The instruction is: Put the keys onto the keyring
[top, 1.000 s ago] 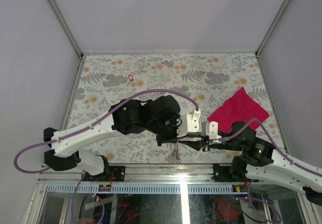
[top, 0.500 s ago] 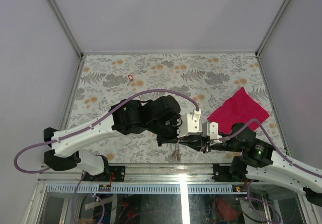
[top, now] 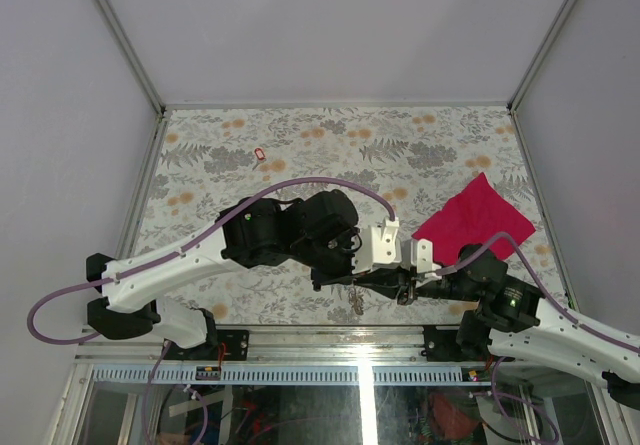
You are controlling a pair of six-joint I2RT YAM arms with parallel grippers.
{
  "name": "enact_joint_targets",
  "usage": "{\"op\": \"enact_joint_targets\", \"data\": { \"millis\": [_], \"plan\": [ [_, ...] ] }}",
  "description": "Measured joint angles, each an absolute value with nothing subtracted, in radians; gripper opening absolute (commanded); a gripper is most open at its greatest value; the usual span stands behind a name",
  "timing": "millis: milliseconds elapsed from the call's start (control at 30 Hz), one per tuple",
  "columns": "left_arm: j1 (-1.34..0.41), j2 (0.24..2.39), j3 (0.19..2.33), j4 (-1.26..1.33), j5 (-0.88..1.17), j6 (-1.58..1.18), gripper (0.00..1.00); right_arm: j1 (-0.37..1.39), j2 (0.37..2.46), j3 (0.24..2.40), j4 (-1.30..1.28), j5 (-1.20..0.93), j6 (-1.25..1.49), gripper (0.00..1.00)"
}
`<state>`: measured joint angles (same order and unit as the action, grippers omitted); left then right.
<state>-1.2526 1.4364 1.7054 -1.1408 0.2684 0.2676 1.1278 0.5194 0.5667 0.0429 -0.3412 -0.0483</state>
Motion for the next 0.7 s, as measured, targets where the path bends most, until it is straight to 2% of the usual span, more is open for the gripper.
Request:
{"op": "enact_joint_targets", "data": {
  "millis": [67,233,333,500,600,700],
  "plan": [
    [-1.253,1.433,1.705,-1.140,0.266,0.268,0.03,1.128,0.520,0.567,0.045,-0.339,-0.041,0.00],
    [-1.255,1.378,1.656,-1.074,0.234,0.246,0.28,1.128,0.511,0.567,0.049,-0.312,-0.041,0.00],
    [-1.257,1.279,1.554,-0.957,0.176,0.205,0.39,1.128,0.486,0.567,0.031,-0.275,-0.044,0.00],
    [-1.256,1.128,1.407,-0.803,0.065,0.120,0.50,1.128,0.426,0.575,-0.031,-0.212,-0.048,0.00],
    [-1.231,1.093,1.359,-0.735,0.027,0.076,0.51,1.129,0.403,0.591,-0.091,-0.163,-0.049,0.00],
    [-1.119,1.099,1.322,-0.678,0.043,0.036,0.52,1.129,0.382,0.596,-0.133,-0.117,-0.049,0.00]
  ]
}}
